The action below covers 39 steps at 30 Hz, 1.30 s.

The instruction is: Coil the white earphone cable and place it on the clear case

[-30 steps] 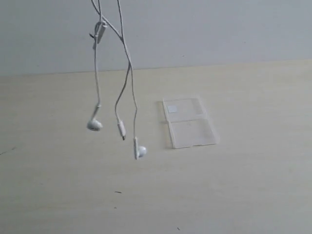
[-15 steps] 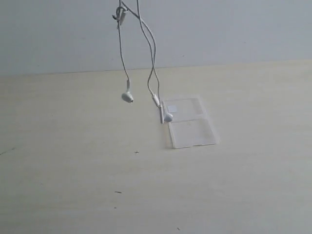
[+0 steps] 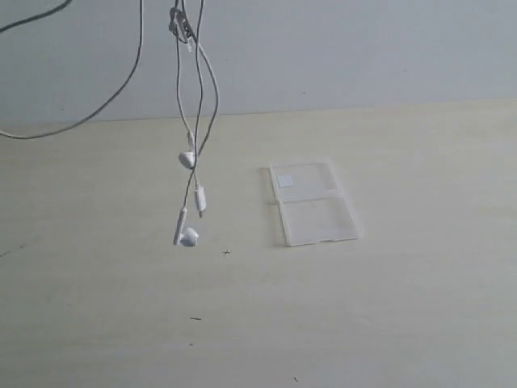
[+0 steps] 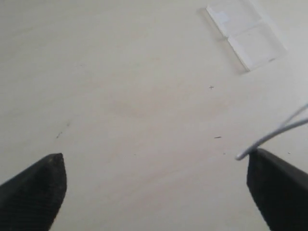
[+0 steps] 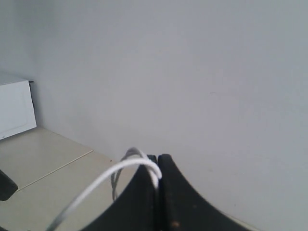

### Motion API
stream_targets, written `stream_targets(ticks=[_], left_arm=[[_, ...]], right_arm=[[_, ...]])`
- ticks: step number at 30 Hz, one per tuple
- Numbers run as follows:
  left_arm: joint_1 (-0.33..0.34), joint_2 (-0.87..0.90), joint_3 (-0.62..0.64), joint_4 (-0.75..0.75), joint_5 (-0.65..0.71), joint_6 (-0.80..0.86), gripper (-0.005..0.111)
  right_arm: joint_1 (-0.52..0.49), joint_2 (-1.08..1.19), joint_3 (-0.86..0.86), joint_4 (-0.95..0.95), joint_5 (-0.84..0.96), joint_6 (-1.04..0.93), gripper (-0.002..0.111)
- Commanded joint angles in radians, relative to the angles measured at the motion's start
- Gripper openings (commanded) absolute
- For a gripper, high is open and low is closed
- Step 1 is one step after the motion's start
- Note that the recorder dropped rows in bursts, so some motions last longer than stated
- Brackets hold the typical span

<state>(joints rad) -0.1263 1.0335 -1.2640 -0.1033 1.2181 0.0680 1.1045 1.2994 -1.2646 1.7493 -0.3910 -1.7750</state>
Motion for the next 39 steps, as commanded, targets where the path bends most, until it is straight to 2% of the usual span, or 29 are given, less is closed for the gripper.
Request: stream_targets(ticks=[1,8,16,21,27,39], left_arm=[[-0.001,-0.010,0.005,-0.055,0.003,0.060,0.105],[-0.001,-0.045,0.005,-0.265,0.003,0.203,0.105],[-0.001,-0.084,0.005,-0.315,-0.058,0.263,0.105],[-0.001,-0.117,0.005,-0.427,-0.151,0.415,0.105],[-0.001,-0.162,0.037,-0.598,-0.174,0.581,0.105],[-0.001,-0.222,0.181,-0.613,-0.178,0.617,0.105]], right_arm=[[0.000,-0.008,0.002,-0.005,-0.009,-0.004,0.000],[0.000,-0.008,0.002,-0.005,-0.045,-0.014,0.000],[0.000,-0.008,0.035,-0.005,-0.041,-0.008,0.000],[0.000,-0.008,0.096,-0.005,0.049,0.104,0.000],[0.000,0.004,0.108,-0.005,0.114,0.258,0.000],[0.000,0.159,0.181,-0.005,0.227,0.321,0.000]])
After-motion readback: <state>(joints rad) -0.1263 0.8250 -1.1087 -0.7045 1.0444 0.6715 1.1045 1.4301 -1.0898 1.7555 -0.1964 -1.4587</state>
